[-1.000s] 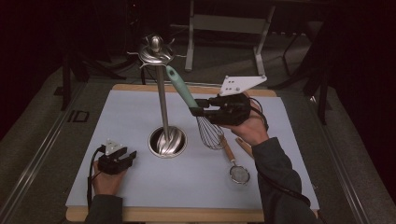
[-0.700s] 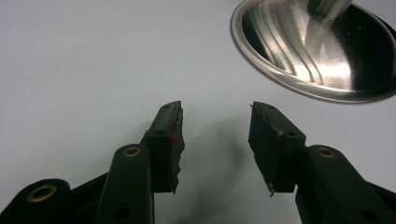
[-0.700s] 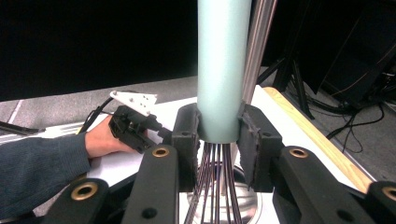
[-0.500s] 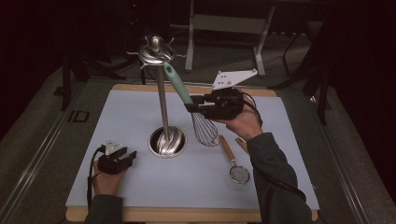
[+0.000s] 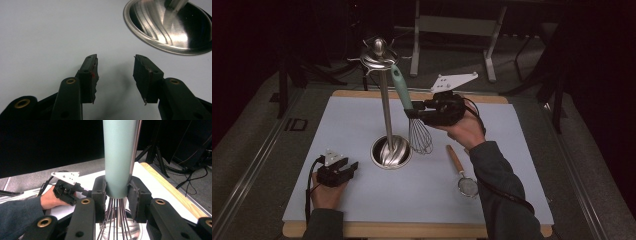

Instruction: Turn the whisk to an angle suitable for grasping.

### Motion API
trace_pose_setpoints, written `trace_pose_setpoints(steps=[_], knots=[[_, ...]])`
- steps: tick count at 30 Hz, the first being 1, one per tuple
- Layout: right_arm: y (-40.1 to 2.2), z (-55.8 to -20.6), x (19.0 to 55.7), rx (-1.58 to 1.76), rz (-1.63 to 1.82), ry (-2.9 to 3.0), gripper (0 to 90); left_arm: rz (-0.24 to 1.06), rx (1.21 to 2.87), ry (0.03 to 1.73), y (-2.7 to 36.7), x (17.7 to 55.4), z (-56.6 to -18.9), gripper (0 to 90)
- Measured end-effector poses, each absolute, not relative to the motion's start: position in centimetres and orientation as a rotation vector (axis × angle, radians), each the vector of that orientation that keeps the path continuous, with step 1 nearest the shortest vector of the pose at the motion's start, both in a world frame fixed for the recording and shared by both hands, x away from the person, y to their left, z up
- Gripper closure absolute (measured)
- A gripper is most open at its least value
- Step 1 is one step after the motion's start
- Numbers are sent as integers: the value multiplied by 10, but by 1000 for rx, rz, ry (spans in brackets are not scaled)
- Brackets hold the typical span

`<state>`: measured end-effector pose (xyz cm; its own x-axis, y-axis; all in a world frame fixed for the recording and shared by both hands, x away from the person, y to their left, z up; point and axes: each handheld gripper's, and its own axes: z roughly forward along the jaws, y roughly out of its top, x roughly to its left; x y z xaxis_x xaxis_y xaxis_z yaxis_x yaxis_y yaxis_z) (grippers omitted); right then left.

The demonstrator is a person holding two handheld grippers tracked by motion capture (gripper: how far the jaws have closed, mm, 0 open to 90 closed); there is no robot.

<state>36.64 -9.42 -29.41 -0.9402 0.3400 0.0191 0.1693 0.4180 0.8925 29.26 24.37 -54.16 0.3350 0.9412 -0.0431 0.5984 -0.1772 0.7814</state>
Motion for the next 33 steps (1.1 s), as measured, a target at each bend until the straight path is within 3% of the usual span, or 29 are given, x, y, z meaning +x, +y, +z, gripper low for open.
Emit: trace_pose_setpoints(steps=[33], knots=[[-89, -294, 368, 522, 1526, 2479, 625, 600, 1877, 1355, 244, 293, -542, 550]])
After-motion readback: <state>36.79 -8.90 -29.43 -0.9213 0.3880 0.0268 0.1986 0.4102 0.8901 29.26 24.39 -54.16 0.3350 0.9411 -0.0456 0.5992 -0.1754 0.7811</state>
